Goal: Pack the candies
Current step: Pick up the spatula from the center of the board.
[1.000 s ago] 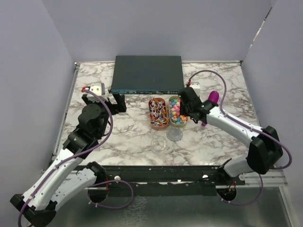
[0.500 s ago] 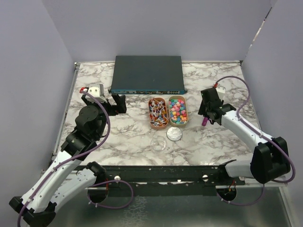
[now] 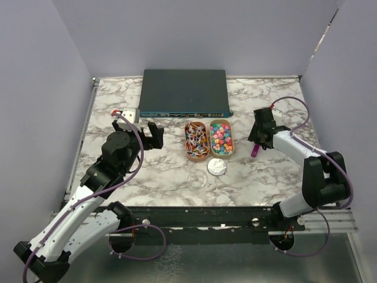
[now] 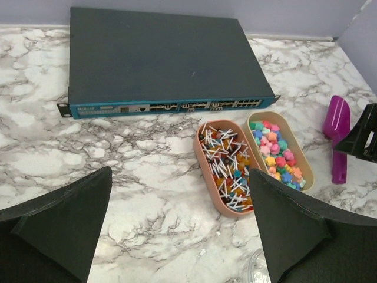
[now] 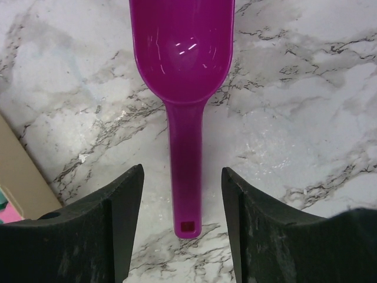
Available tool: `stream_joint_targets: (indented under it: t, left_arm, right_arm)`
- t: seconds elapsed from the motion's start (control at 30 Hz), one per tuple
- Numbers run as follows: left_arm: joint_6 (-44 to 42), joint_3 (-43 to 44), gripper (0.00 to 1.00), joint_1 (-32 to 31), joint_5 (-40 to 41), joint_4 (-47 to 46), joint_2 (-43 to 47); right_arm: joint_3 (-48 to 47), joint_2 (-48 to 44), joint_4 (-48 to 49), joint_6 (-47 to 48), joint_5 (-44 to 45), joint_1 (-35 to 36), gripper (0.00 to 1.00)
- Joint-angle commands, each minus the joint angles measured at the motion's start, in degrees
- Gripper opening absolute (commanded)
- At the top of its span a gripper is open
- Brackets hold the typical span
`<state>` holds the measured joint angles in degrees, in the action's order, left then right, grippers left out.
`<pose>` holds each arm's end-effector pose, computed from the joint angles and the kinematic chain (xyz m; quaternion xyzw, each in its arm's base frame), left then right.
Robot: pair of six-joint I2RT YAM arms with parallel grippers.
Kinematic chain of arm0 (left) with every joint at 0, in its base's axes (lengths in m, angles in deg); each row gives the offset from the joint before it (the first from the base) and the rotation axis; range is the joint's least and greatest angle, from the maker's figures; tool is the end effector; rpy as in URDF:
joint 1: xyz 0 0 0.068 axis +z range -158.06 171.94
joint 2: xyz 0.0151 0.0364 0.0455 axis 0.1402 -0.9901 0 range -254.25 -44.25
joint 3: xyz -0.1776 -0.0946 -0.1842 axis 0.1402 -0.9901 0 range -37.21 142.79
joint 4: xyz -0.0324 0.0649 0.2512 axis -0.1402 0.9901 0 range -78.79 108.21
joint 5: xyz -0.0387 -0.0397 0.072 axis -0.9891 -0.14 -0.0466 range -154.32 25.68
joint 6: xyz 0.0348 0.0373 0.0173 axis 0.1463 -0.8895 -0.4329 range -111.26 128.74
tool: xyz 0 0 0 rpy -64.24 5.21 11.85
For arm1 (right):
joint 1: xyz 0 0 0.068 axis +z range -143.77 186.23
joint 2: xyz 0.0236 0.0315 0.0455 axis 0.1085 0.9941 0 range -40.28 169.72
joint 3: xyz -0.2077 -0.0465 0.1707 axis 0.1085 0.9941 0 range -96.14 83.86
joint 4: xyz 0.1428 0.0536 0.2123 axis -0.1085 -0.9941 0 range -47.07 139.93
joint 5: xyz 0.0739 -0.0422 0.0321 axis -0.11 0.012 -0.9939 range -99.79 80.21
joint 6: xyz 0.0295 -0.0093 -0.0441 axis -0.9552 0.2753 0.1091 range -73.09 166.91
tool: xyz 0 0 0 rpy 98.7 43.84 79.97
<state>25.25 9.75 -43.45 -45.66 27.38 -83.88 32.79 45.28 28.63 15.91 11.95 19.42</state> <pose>0.1358 -0.0825 0.3562 0.0189 0.7566 -0.1701 0.6311 0.2909 0.0546 0.1989 0.2001 0.9187 -0.0584 0.3354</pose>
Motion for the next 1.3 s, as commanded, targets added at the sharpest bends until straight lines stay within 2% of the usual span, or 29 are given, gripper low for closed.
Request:
stream_joint_targets:
  t: [0.0, 0.27, 0.5, 0.7, 0.83, 0.93, 1.03, 1.27]
  left_arm:
    - [-1.11, -1.01, 0.99, -0.37, -1.22, 1.85, 0.34]
    - [-1.13, -0.99, 0.99, -0.37, -1.33, 1.87, -0.57]
    - [-1.07, -1.0, 0.99, -0.29, -1.6, 2.02, -1.32]
    - [-1.06, -1.13, 0.99, -0.29, -1.43, 2.08, -1.46]
    - [-0.92, -1.13, 0.99, -0.29, -1.46, 2.15, -1.94]
    - [-0.65, -1.09, 0.99, -0.29, -1.91, 2.2, -2.5]
    - [-0.81, -0.95, 0.99, -0.29, -1.97, 2.33, -3.13]
    - [-0.29, -0.77, 0.99, -0.29, -2.69, 2.52, -4.22]
  right_arm:
    - [-0.32, 2.47, 2.38, 0.33, -0.96, -1.73, 0.6]
    - [-1.25, 6.33, 4.03, 1.0, -2.66, -3.08, 0.56]
    - [-1.65, 7.81, 5.55, 1.19, -3.01, -3.61, 0.44]
    - [-0.62, 6.4, 7.09, 2.47, -4.92, -3.61, 0.23]
    - [-0.18, 4.21, 6.19, 3.54, -6.79, -3.61, 0.02]
    - [0.82, 0.23, 5.2, 4.5, -7.82, -3.53, 0.0]
    - [2.93, -5.81, 6.0, 6.63, -12.59, -2.93, 0.01]
    - [1.9, -16.06, 1.46, 11.42, -14.71, 4.55, 0.01]
